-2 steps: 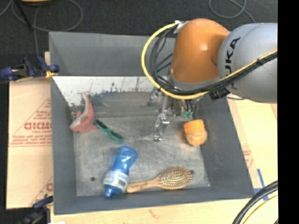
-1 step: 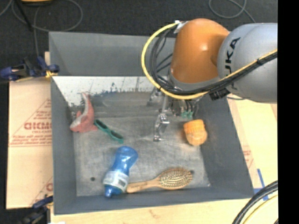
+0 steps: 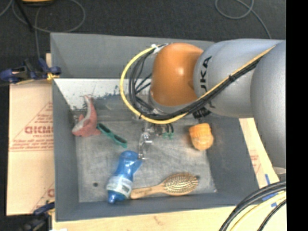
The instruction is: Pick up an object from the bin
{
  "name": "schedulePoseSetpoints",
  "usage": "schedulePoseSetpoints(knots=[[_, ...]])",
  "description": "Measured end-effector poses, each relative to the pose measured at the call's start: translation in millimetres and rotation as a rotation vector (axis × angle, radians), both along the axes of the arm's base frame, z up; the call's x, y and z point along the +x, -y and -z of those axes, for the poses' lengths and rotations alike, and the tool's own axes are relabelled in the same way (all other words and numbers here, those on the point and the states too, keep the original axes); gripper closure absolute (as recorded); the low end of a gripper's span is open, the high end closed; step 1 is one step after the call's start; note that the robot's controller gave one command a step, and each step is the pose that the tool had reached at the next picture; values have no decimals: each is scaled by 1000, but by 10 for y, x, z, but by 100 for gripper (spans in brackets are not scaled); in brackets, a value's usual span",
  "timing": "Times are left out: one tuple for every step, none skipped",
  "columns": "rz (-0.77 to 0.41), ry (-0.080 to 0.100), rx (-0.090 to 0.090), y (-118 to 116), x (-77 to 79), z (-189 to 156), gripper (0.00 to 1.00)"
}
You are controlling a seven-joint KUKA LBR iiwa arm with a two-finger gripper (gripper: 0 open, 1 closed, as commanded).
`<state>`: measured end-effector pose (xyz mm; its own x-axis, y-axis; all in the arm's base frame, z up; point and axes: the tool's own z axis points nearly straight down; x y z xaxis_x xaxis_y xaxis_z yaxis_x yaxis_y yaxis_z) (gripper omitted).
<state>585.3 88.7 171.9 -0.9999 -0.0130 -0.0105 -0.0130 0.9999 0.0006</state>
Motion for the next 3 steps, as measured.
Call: schedulePoseSetpoints(knots=[[-5, -15, 1, -269, -61, 272, 0], [-155, -3, -2, -501, -290, 428, 0], [-285, -6, -1, -499, -648, 641, 0]])
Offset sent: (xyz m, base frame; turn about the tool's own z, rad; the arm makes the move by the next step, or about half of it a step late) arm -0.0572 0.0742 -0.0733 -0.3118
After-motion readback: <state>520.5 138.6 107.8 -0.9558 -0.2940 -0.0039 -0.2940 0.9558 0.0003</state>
